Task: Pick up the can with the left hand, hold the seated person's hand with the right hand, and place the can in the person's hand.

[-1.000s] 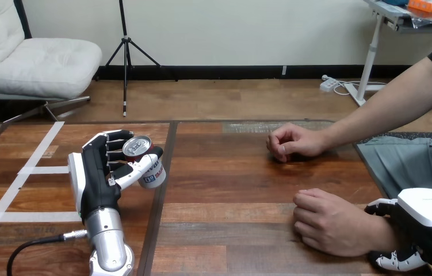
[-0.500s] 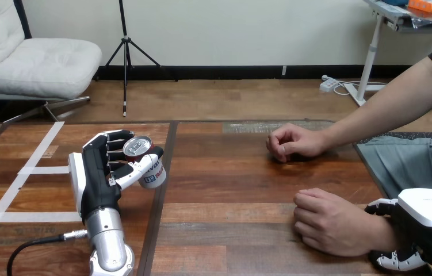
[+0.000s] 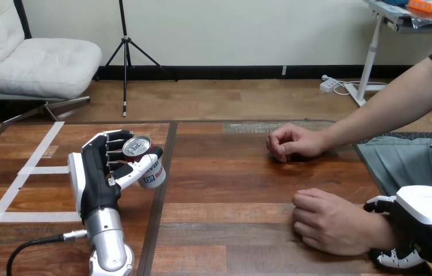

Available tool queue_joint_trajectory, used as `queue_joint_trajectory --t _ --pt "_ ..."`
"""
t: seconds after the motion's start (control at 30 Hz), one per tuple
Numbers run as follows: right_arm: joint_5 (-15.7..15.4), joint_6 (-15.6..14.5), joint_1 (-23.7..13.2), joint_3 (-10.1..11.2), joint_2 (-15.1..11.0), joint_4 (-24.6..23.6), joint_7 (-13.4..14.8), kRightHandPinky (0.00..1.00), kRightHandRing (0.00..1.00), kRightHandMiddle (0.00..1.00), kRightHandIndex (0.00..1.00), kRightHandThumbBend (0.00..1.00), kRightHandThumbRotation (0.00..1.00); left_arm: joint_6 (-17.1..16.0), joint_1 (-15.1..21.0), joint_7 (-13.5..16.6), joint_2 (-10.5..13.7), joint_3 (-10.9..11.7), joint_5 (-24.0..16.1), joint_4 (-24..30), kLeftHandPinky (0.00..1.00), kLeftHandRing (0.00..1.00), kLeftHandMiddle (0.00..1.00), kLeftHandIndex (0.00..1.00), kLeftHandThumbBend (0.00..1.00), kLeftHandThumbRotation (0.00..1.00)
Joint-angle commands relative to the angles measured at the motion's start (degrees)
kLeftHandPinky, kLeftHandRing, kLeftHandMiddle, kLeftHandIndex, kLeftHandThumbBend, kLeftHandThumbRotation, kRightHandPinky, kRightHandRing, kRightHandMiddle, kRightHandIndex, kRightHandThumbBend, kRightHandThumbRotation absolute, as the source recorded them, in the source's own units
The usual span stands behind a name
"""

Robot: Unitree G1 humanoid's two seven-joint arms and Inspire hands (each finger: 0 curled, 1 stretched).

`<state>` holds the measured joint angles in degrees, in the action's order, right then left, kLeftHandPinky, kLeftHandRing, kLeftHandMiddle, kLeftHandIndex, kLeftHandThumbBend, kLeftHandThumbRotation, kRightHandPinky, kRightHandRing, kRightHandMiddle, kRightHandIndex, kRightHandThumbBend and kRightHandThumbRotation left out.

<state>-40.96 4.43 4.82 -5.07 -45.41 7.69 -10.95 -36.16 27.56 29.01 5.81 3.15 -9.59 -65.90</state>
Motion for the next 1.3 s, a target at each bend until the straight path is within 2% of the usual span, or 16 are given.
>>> queue_joint_trajectory --t 0.0,0.33,0.53,0.67,0.77,1.1,1.27 --pt "-0.98 -0.48 0.49 -1.54 -0.36 4.7 0.69 0.61 0.73 0.79 0.79 0.75 0.1 -1.47 4.76 -0.01 0.77 0.25 -0.02 2.87 0.44 0.51 0.54 0.53 0.64 0.0" --pt "-0.07 0.83 -0.12 -1.88 0.12 6.47 3.39 0.48 0.64 0.72 0.75 0.75 0.06 -1.69 4.71 -0.15 0.59 0.41 0.22 2.97 0.44 0.51 0.54 0.53 0.65 0.0" --pt "1.15 0.39 -0.51 -1.76 0.99 7.07 3.78 0.47 0.65 0.72 0.74 0.73 0.05 -1.54 4.7 -0.17 0.58 0.32 0.13 3.09 0.44 0.51 0.54 0.53 0.65 0.0" --pt "2.47 1.13 -0.54 -1.33 1.64 7.63 4.95 0.45 0.63 0.71 0.72 0.73 0.03 -1.26 4.76 0.09 0.71 0.15 -0.18 3.05 0.44 0.51 0.54 0.53 0.64 0.0" --pt "3.98 1.56 -0.42 -0.97 2.1 7.9 5.37 0.43 0.6 0.69 0.71 0.74 0.02 -1.27 4.77 0.19 0.79 0.12 -0.27 3.01 0.44 0.51 0.54 0.53 0.65 0.0" --pt "6.05 1.97 -0.4 -1.12 2.15 8.14 6.46 0.35 0.47 0.59 0.67 0.71 0.0 -1.08 4.81 0.17 0.85 0.2 -0.19 3.15 0.44 0.51 0.54 0.53 0.65 0.0" --pt "5.65 1.4 -0.45 -1.48 1.94 7.84 6.8 0.34 0.45 0.56 0.64 0.7 0.0 -0.95 4.82 0.01 0.9 0.16 -0.21 3.22 0.44 0.51 0.54 0.54 0.65 0.0"
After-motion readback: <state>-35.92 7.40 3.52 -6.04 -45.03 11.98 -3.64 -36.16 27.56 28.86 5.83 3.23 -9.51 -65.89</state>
